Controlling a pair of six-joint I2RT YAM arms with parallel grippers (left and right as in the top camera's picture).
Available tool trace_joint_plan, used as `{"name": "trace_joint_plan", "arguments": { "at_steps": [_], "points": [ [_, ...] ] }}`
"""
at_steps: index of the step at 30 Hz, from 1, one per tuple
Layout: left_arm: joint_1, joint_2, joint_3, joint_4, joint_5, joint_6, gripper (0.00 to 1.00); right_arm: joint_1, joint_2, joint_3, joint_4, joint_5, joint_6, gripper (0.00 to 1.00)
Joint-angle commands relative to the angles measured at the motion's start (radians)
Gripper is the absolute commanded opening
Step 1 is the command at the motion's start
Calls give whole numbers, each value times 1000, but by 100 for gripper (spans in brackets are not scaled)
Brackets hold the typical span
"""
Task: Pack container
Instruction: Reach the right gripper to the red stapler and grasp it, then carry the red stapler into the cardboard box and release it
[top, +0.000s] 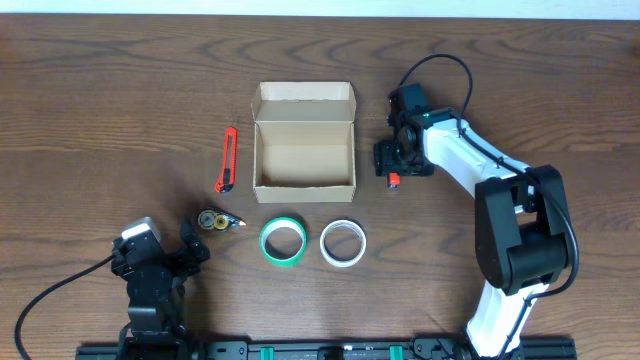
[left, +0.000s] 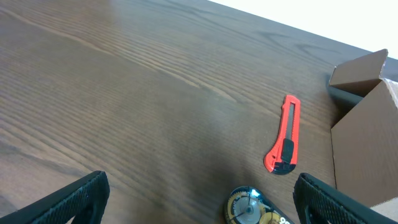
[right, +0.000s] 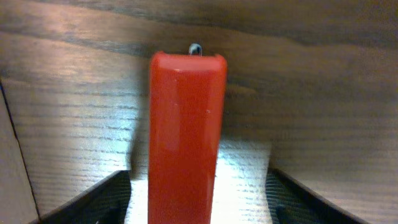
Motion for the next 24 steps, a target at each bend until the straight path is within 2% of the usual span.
{"name": "trace_joint_plan", "arguments": {
  "at_steps": [1,9,18,24],
  "points": [
    [0,-8,-23,-1,-21,7,95,10,50,1,-4,-41,-1,48],
    [0,-8,-23,-1,-21,7,96,10,48,1,-8,-45,-1,16],
    [0,-8,-23,-1,-21,7,96,10,23,6,-34,-48,-1,9],
    [0,-8,-23,-1,-21,6,96,10,-54,18,-42,-48,-1,9]
  ]
}}
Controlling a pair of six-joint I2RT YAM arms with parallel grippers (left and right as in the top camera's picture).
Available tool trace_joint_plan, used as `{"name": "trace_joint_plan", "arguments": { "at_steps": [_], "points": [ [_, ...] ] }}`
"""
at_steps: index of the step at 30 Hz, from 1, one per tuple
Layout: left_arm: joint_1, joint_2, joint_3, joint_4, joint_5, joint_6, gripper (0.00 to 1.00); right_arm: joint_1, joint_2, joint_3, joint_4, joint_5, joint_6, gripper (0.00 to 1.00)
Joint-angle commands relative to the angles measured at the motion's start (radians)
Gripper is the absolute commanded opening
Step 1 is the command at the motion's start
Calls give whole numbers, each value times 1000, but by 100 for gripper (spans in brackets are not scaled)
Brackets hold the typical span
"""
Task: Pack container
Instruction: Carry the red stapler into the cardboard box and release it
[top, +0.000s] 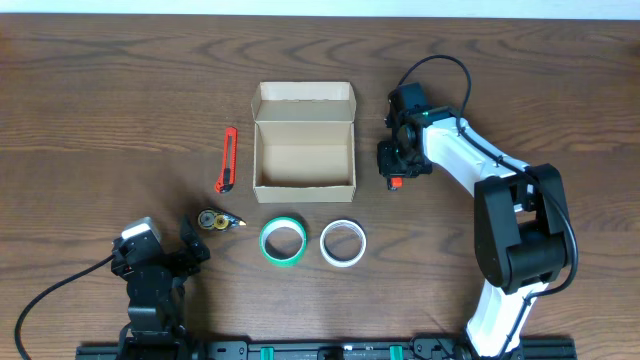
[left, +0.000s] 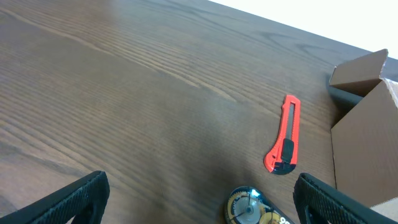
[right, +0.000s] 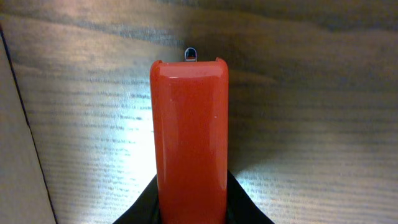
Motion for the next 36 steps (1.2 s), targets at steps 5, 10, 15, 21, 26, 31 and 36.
{"name": "trace_joint_plan", "arguments": {
  "at_steps": [5,10,15,21,26,31,36],
  "points": [
    [0,-8,-23,-1,-21,7,96,10,-144,9,-11,-13,-10,7],
    [0,-8,-23,-1,-21,7,95,10,-255,9,-18,-73,-66,6],
    [0,-8,-23,-1,-21,7,96,25,-337,11,-20,-116,-73,6],
    [0,-8,-23,-1,-21,6,96,111,-352,52,-14,-116,-92,11],
    [0,-8,-23,-1,-21,7,96,206,-323,110,7,-68,-142,12],
    [0,-8,-23,-1,-21,7,95,267,-259,176,6,-29,-310,11],
    [0,-8,-23,-1,-21,7,96,314,-173,228,7,44,-494,10]
  ]
}}
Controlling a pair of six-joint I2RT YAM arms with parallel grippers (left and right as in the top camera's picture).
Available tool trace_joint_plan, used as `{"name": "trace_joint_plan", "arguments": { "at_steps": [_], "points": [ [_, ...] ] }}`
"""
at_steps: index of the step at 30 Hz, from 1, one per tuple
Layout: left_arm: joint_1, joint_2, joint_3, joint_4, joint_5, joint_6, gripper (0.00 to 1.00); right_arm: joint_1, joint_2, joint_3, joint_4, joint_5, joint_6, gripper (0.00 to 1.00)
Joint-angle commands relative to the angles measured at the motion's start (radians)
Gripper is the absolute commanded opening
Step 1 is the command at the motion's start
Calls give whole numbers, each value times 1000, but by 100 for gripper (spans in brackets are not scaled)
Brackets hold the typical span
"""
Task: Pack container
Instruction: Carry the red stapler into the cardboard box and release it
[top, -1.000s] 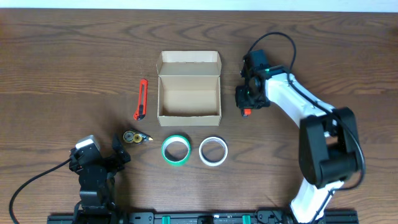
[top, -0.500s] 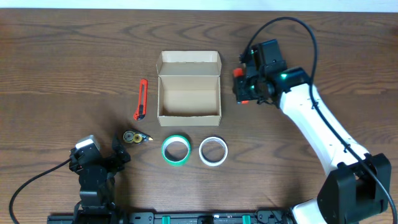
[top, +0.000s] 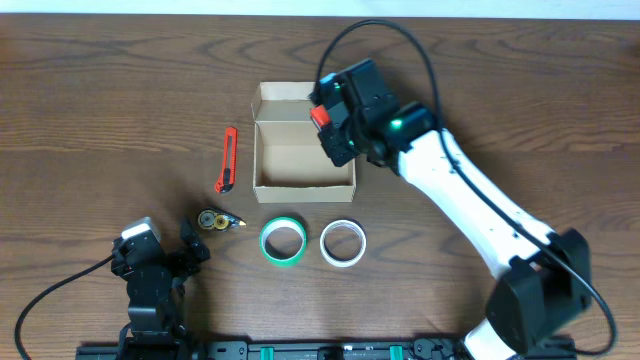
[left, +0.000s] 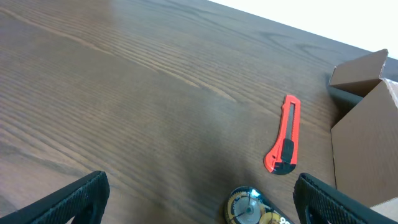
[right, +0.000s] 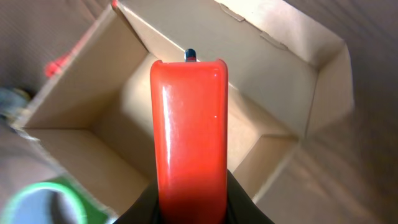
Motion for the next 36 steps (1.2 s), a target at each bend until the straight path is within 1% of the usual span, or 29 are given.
{"name": "trace_joint_plan", "arguments": {
  "at_steps": [1,5,7,13,17,20,22,26,29,36],
  "points": [
    [0,-8,-23,-1,-21,6,96,37,69,48,3,66,-204,11],
    [0,-8,-23,-1,-21,7,96,72,140,58,15,127,-306,13],
    [0,-8,-23,-1,-21,7,95,85,168,58,24,139,-325,15],
    [0,-8,-23,-1,-21,7,95,103,230,58,38,139,-370,14],
    [0,-8,-23,-1,-21,7,95,103,259,58,63,140,-374,13],
    [0,-8,-23,-1,-21,7,95,103,275,58,77,147,-383,15],
    [0,-8,-23,-1,-21,7,95,103,284,58,79,146,-389,17],
    [0,-8,-23,-1,-21,7,95,103,289,58,82,146,-389,25],
    [0,-8,-23,-1,-21,7,96,103,289,58,93,146,-389,27],
    [0,-8,-23,-1,-21,7,96,103,289,58,109,146,-389,28]
  ]
}}
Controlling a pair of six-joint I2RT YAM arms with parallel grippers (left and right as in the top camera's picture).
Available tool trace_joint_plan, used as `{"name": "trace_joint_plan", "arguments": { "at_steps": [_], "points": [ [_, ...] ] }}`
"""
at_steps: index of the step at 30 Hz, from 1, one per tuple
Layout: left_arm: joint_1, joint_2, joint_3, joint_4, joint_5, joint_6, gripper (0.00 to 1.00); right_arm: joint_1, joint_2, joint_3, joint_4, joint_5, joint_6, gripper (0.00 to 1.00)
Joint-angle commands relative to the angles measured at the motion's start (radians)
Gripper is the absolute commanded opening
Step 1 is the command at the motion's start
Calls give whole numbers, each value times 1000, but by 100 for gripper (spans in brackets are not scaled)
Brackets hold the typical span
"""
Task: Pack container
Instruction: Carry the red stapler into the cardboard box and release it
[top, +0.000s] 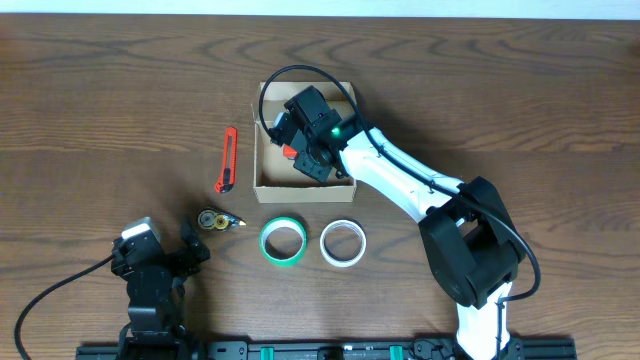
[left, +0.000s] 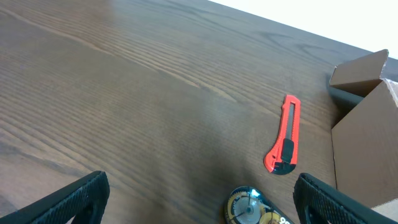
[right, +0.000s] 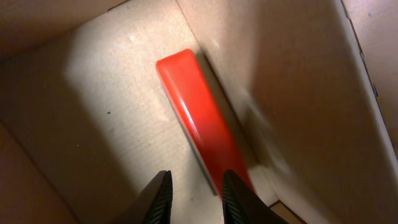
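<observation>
An open cardboard box (top: 304, 96) stands at mid-table. A red oblong block (right: 198, 118) lies on the box floor (right: 93, 106) by the right wall. My right gripper (right: 196, 196) hangs inside the box just above the block, open, with only cardboard showing between its fingers. In the overhead view the right gripper (top: 303, 158) covers most of the block (top: 288, 152). Near the front left edge my left gripper (left: 199, 202) stands open and holds nothing.
A red box cutter (top: 228, 160) lies left of the box. A small correction-tape dispenser (top: 215, 220) sits just ahead of the left gripper. A green tape roll (top: 283, 241) and a white tape roll (top: 343, 243) lie in front of the box.
My right gripper has gone from above the box, shut on the red block, down into the box. The block now lies loose on the box floor. The left arm has not moved.
My right gripper stood open round the red block on the table right of the box. Then it was shut on it. Then it held the block over the open box. Now the block rests inside and the gripper is off it.
</observation>
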Motion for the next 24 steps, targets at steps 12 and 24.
{"name": "trace_joint_plan", "arguments": {
  "at_steps": [12,24],
  "points": [
    [0,-8,-23,-1,-21,7,95,10,-63,105,-8,10,61,52],
    [0,-8,-23,-1,-21,7,96,0,-340,122,-252,11,418,99]
  ]
}}
